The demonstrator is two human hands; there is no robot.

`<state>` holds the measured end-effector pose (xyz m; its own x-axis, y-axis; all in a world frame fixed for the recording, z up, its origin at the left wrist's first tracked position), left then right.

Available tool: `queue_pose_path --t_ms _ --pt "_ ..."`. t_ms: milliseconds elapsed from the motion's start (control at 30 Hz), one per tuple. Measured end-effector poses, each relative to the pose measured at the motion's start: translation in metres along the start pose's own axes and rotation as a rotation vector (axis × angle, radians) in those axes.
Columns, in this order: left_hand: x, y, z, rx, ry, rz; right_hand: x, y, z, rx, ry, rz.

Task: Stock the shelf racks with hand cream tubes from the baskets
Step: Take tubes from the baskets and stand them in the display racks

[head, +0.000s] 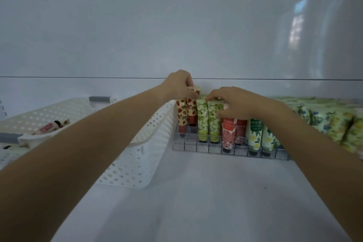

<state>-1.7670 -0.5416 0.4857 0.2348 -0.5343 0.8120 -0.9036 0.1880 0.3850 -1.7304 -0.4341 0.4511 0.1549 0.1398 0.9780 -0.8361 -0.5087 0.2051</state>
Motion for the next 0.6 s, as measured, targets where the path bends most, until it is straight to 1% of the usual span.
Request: queue_pose_path --t_ms 100,233,333,467,600 --pt "-0.012 0.002 0.000 -0.031 0.050 0.044 0.001 0.000 -0.004 -0.003 0.020 -0.016" --pt "-0.028 0.003 -0.006 -0.123 0.147 0.111 0.001 0.000 -0.007 -0.004 0.039 -0.014" --pt "-0.015 0.005 -0.011 -0.166 0.155 0.063 0.003 0.001 -0.006 0.013 0.021 -0.030" --pt "0.019 0.007 -0.009 -0.170 0.209 -0.014 0.006 0.001 -0.002 0.037 -0.002 -0.068" --pt "0.051 -0.004 0.019 -0.140 0.296 -0.026 0.011 0.000 0.013 0.072 0.005 -0.132"
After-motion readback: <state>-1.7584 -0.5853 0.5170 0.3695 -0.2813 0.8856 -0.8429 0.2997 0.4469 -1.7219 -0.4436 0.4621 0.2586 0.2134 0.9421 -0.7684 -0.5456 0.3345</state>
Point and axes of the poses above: each hand's wrist, its own y-axis towards the middle knuckle, its own x-axis out of the back of the hand, z = x × y, the point moved 10 cm from there along y, towards the middle knuckle
